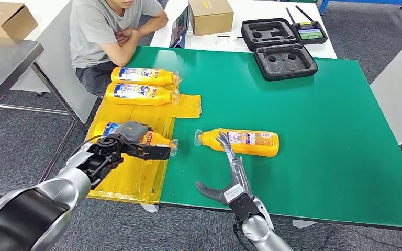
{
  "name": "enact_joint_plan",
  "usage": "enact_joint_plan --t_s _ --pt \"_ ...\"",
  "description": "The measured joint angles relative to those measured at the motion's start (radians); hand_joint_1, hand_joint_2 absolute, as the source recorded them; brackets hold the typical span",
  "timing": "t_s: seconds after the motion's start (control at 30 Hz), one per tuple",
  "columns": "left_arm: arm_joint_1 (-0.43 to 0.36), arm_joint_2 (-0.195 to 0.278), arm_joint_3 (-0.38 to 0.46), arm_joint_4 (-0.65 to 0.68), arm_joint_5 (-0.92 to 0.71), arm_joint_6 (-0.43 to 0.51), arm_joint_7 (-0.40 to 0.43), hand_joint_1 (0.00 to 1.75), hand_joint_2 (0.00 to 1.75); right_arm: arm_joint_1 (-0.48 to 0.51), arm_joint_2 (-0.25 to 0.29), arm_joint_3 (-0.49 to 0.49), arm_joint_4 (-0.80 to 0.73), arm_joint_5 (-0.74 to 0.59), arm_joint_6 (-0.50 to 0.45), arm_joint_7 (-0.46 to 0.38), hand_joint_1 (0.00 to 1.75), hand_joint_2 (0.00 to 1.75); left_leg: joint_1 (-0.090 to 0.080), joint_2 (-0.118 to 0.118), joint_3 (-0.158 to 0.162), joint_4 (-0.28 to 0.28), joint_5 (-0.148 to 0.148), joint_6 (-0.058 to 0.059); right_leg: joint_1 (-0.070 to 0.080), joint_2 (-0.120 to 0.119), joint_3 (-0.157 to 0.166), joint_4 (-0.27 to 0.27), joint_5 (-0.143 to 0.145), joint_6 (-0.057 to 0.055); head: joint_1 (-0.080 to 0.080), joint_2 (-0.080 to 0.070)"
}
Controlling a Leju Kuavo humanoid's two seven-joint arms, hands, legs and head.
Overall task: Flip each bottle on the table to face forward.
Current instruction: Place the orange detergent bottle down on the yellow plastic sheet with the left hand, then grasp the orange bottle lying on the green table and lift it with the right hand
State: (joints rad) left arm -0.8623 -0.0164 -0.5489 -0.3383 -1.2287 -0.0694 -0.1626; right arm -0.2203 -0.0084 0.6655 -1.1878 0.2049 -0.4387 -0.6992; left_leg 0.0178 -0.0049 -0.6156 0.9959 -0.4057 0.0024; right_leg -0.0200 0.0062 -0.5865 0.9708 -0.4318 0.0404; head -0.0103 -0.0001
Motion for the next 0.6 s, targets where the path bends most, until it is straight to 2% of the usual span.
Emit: enact_joint_plan --t_s 0.07,0.6 --pt "0.001 -0.001 0.0 0.001 -0.003 0.0 0.007 0.0 1.75 -0.002 0.0 0.001 0.002 -0.002 0.0 0.0 0.0 1.75 0.0 0.0 0.0 0.0 0.0 0.0 0.0 0.0 0.0 0.0 0.0 0.0 0.0 0.0" --pt "0.001 -0.015 0.013 0.006 0.006 -0.019 0.06 0.0 1.75 -0.013 0.001 0.004 0.021 -0.007 -0.012 0.0 0.0 1.75 0.0 0.0 0.0 0.0 0.0 0.0 0.0 0.0 0.0 0.0 0.0 0.0 0.0 0.0"
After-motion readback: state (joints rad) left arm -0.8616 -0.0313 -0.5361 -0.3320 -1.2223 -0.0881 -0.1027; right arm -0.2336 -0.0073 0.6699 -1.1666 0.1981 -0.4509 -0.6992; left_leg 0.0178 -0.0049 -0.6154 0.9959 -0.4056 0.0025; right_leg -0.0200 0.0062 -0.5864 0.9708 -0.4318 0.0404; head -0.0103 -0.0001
